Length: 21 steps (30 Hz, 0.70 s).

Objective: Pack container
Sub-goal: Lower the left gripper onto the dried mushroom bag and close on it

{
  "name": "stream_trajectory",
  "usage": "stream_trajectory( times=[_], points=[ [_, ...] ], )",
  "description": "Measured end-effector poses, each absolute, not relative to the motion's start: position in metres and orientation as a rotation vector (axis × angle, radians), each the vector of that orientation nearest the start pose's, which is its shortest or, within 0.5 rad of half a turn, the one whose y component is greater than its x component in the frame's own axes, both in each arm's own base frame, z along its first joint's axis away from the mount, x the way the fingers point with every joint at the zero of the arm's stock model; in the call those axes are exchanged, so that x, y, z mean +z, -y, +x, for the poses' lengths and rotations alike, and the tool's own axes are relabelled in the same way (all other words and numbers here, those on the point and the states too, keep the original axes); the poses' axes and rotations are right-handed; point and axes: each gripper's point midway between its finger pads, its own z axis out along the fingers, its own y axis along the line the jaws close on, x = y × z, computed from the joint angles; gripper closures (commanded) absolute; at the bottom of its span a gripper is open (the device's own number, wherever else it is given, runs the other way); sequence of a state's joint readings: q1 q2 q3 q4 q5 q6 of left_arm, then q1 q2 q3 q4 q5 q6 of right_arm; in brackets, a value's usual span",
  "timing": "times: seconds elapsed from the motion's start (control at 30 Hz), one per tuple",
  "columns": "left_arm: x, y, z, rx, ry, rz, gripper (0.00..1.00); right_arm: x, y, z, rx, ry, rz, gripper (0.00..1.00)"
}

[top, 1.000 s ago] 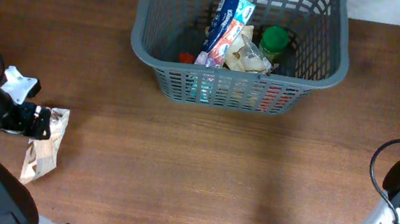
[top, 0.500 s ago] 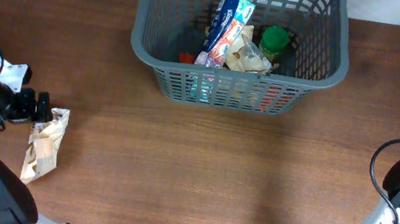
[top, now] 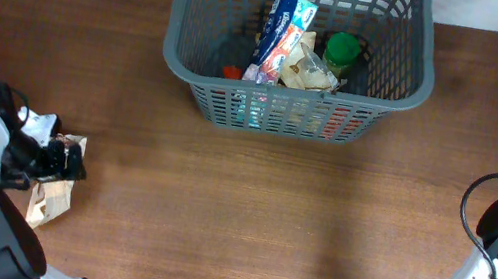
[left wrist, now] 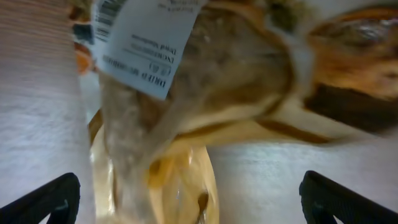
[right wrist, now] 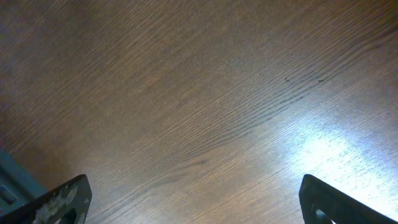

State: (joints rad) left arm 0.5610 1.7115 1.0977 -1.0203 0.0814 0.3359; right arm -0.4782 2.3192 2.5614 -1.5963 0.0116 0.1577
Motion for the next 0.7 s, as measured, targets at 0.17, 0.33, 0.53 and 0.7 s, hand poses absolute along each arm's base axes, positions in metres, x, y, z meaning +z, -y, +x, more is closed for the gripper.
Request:
stream_trajectory(
  times=[0.17, 0.33, 0.53, 0.7],
  points=[
    [0.030, -0.144, 0.237, -0.071, -3.151, -0.386, 0.01, 0.184, 0.221, 0.422, -0.068, -2.782, 0.917, 0.01],
    [0.030, -0.159, 0.241, 0.049, -3.130, -0.414, 0.01, 0.184, 0.221, 0.422, -0.068, -2.781, 0.917, 0.01],
    [0.030, -0.169, 0.252, 0.107, -3.079, -0.416, 0.01, 0.184, 0.221, 0.422, -0.068, -2.781, 0.917, 0.01],
    [0.031, -0.166, 0.259, 0.067, -3.050, -0.407, 0.01, 0.184, 0.221, 0.422, -0.068, -2.781, 0.917, 0.01]
  ],
)
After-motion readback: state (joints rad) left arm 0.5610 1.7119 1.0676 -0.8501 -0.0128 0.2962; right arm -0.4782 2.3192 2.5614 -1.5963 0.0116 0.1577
